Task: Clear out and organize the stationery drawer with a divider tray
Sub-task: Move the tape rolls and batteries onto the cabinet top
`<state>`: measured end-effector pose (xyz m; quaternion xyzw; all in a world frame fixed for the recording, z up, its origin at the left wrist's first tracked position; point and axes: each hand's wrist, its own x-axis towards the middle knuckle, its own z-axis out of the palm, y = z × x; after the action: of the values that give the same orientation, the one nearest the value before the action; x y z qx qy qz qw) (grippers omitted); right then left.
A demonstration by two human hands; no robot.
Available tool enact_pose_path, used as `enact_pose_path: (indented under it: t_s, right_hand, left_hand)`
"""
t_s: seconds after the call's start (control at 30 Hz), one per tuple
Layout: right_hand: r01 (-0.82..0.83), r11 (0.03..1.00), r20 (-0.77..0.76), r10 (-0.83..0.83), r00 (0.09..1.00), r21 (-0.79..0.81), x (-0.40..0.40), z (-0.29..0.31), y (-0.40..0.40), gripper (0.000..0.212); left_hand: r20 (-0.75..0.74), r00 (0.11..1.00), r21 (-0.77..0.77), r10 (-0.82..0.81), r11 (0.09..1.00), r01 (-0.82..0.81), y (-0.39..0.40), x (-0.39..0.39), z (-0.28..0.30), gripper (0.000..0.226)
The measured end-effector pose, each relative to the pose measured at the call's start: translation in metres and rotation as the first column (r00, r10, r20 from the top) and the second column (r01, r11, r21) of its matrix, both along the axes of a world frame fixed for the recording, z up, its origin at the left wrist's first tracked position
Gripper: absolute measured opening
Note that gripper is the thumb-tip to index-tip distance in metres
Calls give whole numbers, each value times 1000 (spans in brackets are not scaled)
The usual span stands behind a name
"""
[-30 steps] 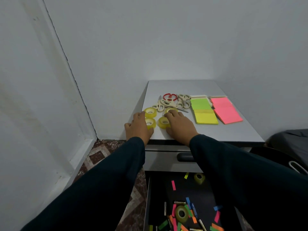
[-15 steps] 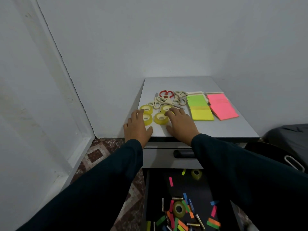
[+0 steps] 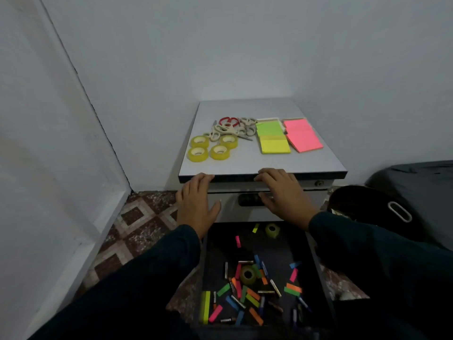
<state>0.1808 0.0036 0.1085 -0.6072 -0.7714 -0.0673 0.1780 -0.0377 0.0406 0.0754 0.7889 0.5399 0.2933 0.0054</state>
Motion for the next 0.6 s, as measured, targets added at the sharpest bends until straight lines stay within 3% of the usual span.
enact_pose_path:
  t_s: [0.17, 0.33, 0.47, 0.6]
  right_hand:
    - [-31, 996, 18, 32, 999, -84, 20, -39, -28, 31]
    - [-24, 965, 70, 43, 997, -260, 38, -88, -50, 36]
    - [31, 872, 205, 81, 975, -489, 49, -125, -55, 52]
    - [74, 779, 198, 65, 978, -622, 55, -152, -51, 52]
  left_hand:
    - [-187, 977, -66, -104, 993, 94, -21, 4, -38, 48]
    - [-284, 934, -119, -215, 975, 188, -36, 8, -81, 46]
    - [-407, 861, -205, -305, 949, 239, -43, 4, -115, 44]
    - [-564, 743, -345, -361, 920, 185, -44, 3, -144, 51]
